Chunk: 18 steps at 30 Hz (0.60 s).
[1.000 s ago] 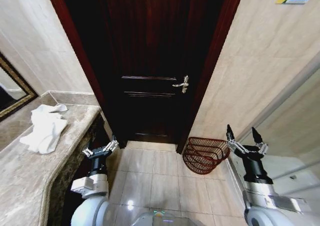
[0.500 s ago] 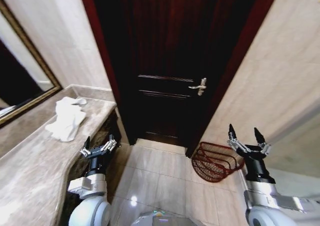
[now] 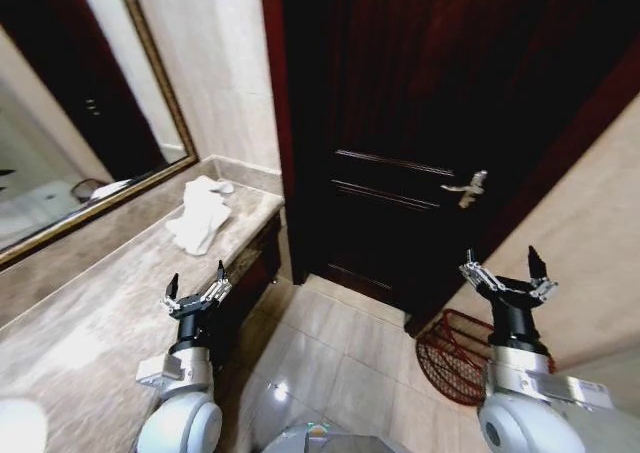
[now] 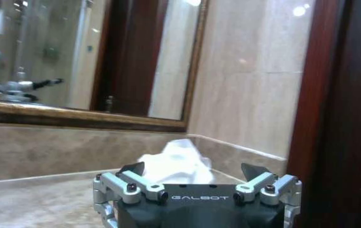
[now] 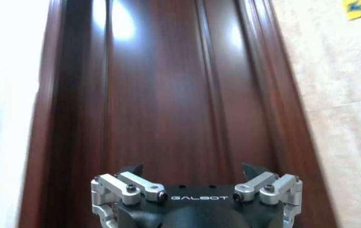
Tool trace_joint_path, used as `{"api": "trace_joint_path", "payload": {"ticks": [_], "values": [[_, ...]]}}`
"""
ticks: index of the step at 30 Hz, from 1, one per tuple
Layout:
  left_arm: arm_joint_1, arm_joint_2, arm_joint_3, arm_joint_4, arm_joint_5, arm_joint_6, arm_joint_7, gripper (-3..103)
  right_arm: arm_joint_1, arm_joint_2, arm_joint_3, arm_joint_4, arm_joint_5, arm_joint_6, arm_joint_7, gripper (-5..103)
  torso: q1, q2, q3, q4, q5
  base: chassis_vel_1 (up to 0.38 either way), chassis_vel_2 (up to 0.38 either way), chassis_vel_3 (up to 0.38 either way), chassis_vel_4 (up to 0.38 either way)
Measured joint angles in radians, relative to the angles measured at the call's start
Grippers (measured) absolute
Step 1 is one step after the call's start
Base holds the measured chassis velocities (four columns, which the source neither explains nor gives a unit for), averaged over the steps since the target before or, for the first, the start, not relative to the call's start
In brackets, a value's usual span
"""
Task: Discard the used towel into the hamper.
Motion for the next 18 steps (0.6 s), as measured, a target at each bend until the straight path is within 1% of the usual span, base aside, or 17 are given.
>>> {"api": "trace_joint_path", "payload": {"ticks": [5,8,10,13,14,15,16,17,18], "values": [[-0.010,0.011,-0.014,0.010,-0.003,0.001,-0.007,99,0.012,0.002,0.003,-0.004,0.028,0.018,-0.034,100,0.000,0.000,0.000,-0.0001,0.0001,0.044,0.033,0.021,0.020],[-0.034,0.041,-0.026,0.034,-0.007,0.017,-0.011,99,0.013,0.007,0.003,-0.016,0.031,0.037,-0.080,100,0.000,0.000,0.000,-0.0002,0.0003,0.000,0.000,0.000,0.000],[-0.041,0.049,-0.031,0.039,-0.011,0.022,-0.011,99,0.013,0.007,0.004,-0.019,0.029,0.040,-0.084,100,0.000,0.000,0.000,-0.0002,0.0002,0.000,0.000,0.000,0.000],[-0.098,0.119,-0.073,0.073,-0.093,0.066,-0.011,99,0.010,0.008,0.010,-0.029,0.025,0.045,-0.116,100,0.000,0.000,0.000,-0.0001,0.0001,0.000,0.000,0.000,0.000],[-0.098,0.119,-0.073,0.073,-0.093,0.066,-0.011,99,0.010,0.008,0.010,-0.029,0.025,0.045,-0.116,100,0.000,0.000,0.000,-0.0001,0.0001,0.000,0.000,0.000,0.000],[-0.129,0.156,-0.088,0.094,-0.139,0.087,-0.011,99,0.008,0.007,0.014,-0.033,0.026,0.045,-0.129,100,0.000,0.000,0.000,-0.0002,0.0000,0.000,0.000,0.000,0.000],[-0.156,0.184,-0.098,0.113,-0.163,0.100,-0.009,99,0.009,0.007,0.014,-0.036,0.024,0.045,-0.133,100,0.000,0.000,0.000,-0.0002,-0.0001,0.000,0.000,0.000,0.000],[-0.156,0.184,-0.098,0.113,-0.163,0.100,-0.009,99,0.009,0.007,0.014,-0.036,0.024,0.045,-0.133,100,0.000,0.000,0.000,-0.0002,-0.0001,0.000,0.000,0.000,0.000],[-0.195,0.218,-0.107,0.141,-0.191,0.116,-0.003,99,0.012,0.005,0.014,-0.041,0.021,0.045,-0.134,100,0.000,0.000,0.000,-0.0001,0.0001,0.000,0.000,0.000,0.000]]}}
